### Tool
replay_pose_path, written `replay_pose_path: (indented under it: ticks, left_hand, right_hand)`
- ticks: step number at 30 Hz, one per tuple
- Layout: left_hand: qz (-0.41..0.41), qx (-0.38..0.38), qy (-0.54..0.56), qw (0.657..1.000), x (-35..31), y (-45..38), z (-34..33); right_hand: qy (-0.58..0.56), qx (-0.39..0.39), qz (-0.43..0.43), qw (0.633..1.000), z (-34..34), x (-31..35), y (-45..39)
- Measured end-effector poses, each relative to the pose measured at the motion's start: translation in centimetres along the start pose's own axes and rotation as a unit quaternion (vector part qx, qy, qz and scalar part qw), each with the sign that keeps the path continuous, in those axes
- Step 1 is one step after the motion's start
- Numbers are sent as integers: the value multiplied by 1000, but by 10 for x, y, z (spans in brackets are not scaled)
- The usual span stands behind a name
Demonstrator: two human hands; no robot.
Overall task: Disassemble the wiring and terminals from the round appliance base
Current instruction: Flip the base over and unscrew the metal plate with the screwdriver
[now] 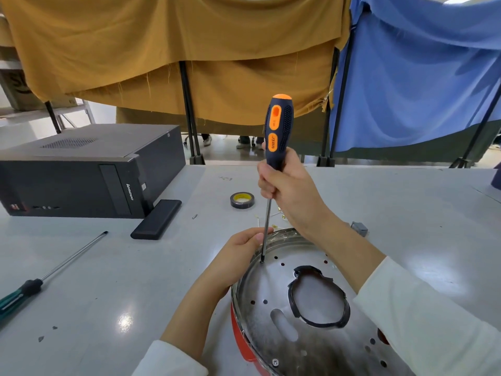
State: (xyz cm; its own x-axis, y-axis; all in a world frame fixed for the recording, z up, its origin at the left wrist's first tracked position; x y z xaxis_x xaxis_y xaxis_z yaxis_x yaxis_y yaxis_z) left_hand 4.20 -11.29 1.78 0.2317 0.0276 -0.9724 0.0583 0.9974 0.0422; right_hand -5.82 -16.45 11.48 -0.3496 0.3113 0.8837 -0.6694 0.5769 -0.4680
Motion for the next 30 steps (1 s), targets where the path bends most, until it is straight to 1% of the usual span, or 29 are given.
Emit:
replay_pose_path:
  ticks: [2,5,8,12,14,17,19,25,30]
  left_hand:
    - [0,2,1,1000,1,-1,0]
    - [1,-3,-3,1000,1,-1,0]
    - [-1,-6,-2,1000,1,-1,0]
    - [-1,-9,0,1000,6,-3,1]
    - [-3,-11,1,1000,6,-4,1]
    - [-9,-6,-7,1000,5,-3,1]
    - [-15,-1,-8,1000,6,-3,1]
    - [-20,-7,8,1000,5,-5,-4]
    - [-16,4,21,1000,5,-9,-16]
  right_hand:
    - [-36,1,-6,999,0,1,-3]
    - [-10,-20,-3,1000,-3,0,-6]
    - [-13,-54,32,998,-2,-3,-4]
    - [16,-108,72,991,6,-2,2]
    - [24,-95,86,991,5,-2,4]
    - [35,-31,92,995,-3,-2,5]
    - [40,-18,82,996,-8,-4,3]
    - [-13,-31,42,999,1,1,-1]
    - [-4,-102,49,994,16,6,2]
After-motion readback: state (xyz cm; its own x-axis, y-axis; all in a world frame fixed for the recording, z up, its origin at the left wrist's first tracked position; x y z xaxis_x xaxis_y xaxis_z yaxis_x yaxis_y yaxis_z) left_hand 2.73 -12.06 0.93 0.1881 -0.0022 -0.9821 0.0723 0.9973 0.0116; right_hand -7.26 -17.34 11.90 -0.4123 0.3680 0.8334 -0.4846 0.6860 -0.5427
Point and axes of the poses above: each hand's wrist, its own y-axis away from the middle knuckle, its own z-axis out of the back of the hand, x = y × z, the point moved 2 cm from there along -y, towards the middle knuckle, and after that the axes turned 12 degrees about x, right-handed, at the moved point
